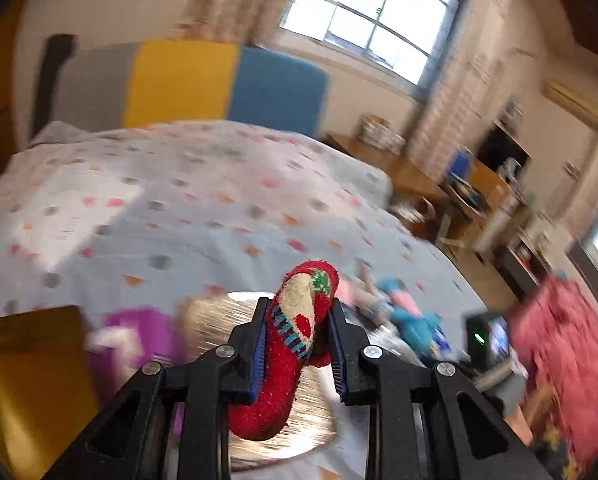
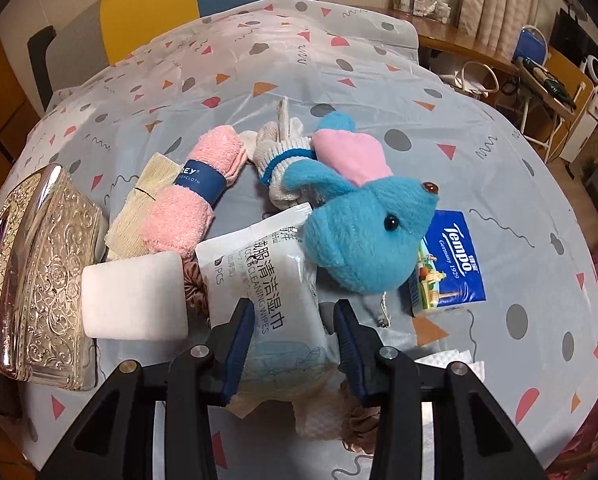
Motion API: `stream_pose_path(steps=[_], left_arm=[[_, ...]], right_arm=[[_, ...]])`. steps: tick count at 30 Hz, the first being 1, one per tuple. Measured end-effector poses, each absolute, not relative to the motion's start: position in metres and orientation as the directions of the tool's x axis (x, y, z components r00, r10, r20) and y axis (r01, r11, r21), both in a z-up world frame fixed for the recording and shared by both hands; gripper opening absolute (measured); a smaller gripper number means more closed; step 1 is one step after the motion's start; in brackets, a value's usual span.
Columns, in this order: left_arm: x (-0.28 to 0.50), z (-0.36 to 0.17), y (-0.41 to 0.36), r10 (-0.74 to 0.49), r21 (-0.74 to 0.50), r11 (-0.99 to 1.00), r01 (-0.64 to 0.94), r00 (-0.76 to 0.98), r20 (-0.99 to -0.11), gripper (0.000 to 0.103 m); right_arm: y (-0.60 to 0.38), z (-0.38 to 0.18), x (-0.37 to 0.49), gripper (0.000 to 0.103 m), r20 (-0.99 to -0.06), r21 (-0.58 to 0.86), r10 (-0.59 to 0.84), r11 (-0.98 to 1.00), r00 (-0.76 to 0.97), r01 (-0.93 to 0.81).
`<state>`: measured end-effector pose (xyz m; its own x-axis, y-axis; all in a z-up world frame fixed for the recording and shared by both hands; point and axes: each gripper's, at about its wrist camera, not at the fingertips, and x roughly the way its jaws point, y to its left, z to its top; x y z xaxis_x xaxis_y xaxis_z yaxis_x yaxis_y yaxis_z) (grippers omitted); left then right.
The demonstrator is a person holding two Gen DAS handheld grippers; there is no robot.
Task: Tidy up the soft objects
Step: 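Lower the red sock into the gold tin and open the left tool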
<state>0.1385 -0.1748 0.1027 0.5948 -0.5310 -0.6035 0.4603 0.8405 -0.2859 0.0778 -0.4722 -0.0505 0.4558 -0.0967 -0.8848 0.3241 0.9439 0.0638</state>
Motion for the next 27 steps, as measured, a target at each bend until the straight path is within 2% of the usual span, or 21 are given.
stream_pose_path(steps=[7,12,15,17,18,22,24,27], left_arm=[[0.163,0.091,-0.076,-0.351,-0.260,0.935,0.239,0.719,-0.601,0.027],[0.167,0.056,-0.014,-0.227,-0.226,0.969,0.099,0.717,-0.659,0.027],[0.167,0.028,0.008,-0.166,-0.198,0.980,0.034,0.693,-0.701,0.028],[0.166,0.006,0.021,-0.126,-0.183,0.983,-0.017,0.666,-0.735,0.029],[0.165,-0.004,0.025,-0.117,-0.178,0.984,-0.029,0.651,-0.750,0.029],[0.159,-0.030,0.037,-0.086,-0.157,0.986,-0.062,0.613,-0.785,0.039],[0.152,-0.035,0.037,-0.081,-0.145,0.988,-0.057,0.610,-0.788,0.047],[0.141,-0.036,0.034,-0.070,-0.121,0.992,-0.040,0.627,-0.776,0.057]], right_arm=[[-0.475,-0.051,0.078,0.042,-0.886,0.093,-0.074,0.939,0.458,0.332],[-0.477,-0.050,0.078,0.046,-0.885,0.117,-0.056,0.934,0.461,0.339],[-0.479,-0.051,0.078,0.052,-0.887,0.139,-0.041,0.926,0.460,0.351],[-0.479,-0.051,0.079,0.064,-0.887,0.149,-0.035,0.923,0.461,0.356],[-0.479,-0.050,0.079,0.067,-0.884,0.150,-0.035,0.923,0.466,0.355],[-0.472,-0.043,0.078,0.078,-0.862,0.147,-0.042,0.933,0.506,0.328],[-0.466,-0.044,0.081,0.079,-0.867,0.135,-0.035,0.943,0.497,0.303],[-0.453,-0.051,0.087,0.079,-0.885,0.033,-0.099,0.962,0.455,0.272]])
